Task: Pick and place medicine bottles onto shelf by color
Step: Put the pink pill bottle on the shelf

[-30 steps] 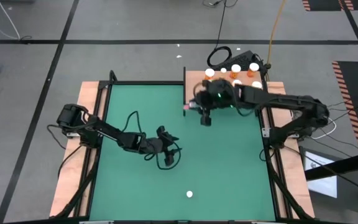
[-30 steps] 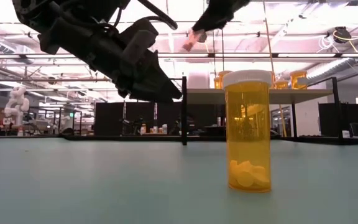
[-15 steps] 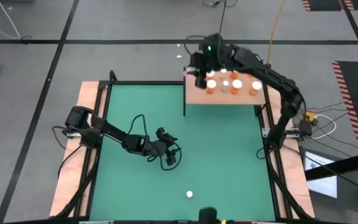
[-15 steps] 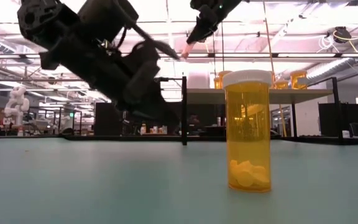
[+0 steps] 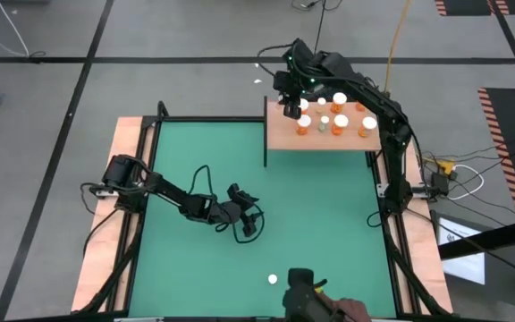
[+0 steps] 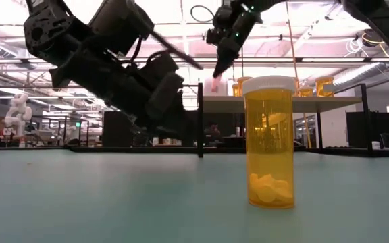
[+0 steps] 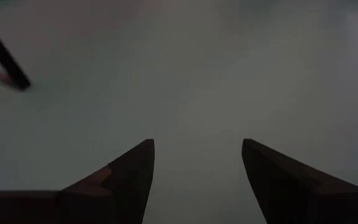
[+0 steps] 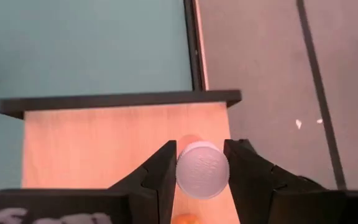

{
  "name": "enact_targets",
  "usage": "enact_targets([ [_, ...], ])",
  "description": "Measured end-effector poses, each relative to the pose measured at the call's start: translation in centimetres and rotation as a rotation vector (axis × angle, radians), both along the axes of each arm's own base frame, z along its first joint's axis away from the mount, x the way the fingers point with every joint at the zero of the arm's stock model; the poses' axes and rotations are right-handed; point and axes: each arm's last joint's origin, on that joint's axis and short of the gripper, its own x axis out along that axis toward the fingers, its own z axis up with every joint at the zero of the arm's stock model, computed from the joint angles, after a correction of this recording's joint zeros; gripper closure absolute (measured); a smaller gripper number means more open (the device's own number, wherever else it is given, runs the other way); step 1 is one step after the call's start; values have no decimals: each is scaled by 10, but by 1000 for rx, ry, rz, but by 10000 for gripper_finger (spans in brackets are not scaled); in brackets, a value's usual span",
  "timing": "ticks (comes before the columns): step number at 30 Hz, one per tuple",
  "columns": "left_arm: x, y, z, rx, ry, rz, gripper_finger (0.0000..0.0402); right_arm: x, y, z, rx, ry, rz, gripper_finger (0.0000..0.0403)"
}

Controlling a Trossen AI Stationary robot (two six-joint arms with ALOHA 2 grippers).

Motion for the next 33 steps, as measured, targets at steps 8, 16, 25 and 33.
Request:
enact_targets([
  [8, 2, 0, 3, 16, -26, -14, 158, 7, -8, -22, 6, 98, -13, 287],
  [16, 1, 0, 3, 22, -22, -17, 158, 7, -8, -27, 11, 113, -8, 287],
  [25, 2, -1, 2, 17, -21, -23, 158, 9, -5, -28, 14, 117, 0, 287],
  [33, 2, -1, 3, 12, -26, -22, 158, 13, 0, -28, 21, 115, 0, 287],
])
